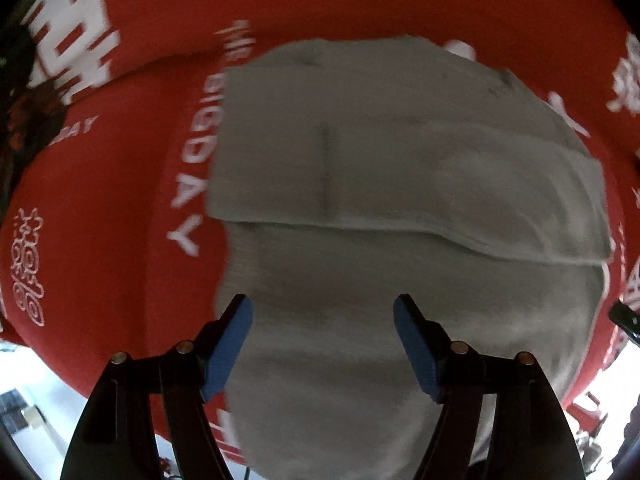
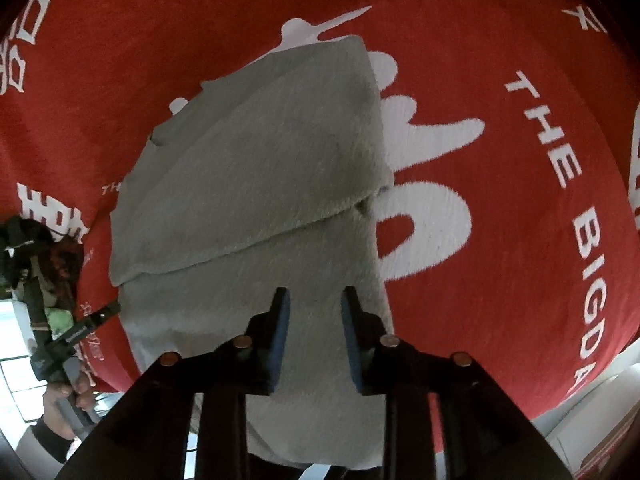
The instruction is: Fold small clothes
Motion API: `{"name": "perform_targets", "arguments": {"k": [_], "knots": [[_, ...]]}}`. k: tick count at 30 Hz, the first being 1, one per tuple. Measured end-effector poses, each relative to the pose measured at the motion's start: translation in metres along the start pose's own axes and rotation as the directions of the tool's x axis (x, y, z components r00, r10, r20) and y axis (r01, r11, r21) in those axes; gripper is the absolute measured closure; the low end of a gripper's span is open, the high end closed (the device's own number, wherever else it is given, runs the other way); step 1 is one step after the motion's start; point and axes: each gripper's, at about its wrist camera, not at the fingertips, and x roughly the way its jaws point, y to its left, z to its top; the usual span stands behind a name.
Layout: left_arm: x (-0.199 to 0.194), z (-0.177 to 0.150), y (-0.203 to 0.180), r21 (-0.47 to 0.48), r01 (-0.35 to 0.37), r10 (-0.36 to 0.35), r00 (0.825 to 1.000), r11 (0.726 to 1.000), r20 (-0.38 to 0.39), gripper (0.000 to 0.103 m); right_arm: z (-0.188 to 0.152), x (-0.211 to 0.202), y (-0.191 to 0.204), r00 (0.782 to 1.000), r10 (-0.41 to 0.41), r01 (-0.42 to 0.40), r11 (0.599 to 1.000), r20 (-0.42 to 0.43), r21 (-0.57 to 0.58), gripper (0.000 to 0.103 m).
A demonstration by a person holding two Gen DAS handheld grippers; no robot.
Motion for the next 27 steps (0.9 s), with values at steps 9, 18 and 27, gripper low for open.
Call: {"name": "perform_targets", "arguments": {"k": [9, 18, 27], "knots": [[-0.012, -0.006, -0.055, 0.056, 0.024, -0.023, 1.0, 0.998, -0.01, 0.029, -0.003, -0.008, -0.009, 0.998, 0.056, -0.057, 0.998, -0.036, -0.027, 0.065], [-0.019, -0.027, -0.078, 0.025, -0.009, 0.008, 1.0, 1.0, 0.007, 0.009, -0.003, -0.016, -0.025, 0.995, 0.066, -0.071, 0.995, -0.071, -0.069, 0.057], [-0.025, -0.052, -0.073, -0.034, -0.033, 0.034, 0.999, 0.999, 0.031, 0.0, -0.012, -0.01, -0.015, 0.989, 0.085, -0.099, 0.988, -0.118, -0.12, 0.042]]}}
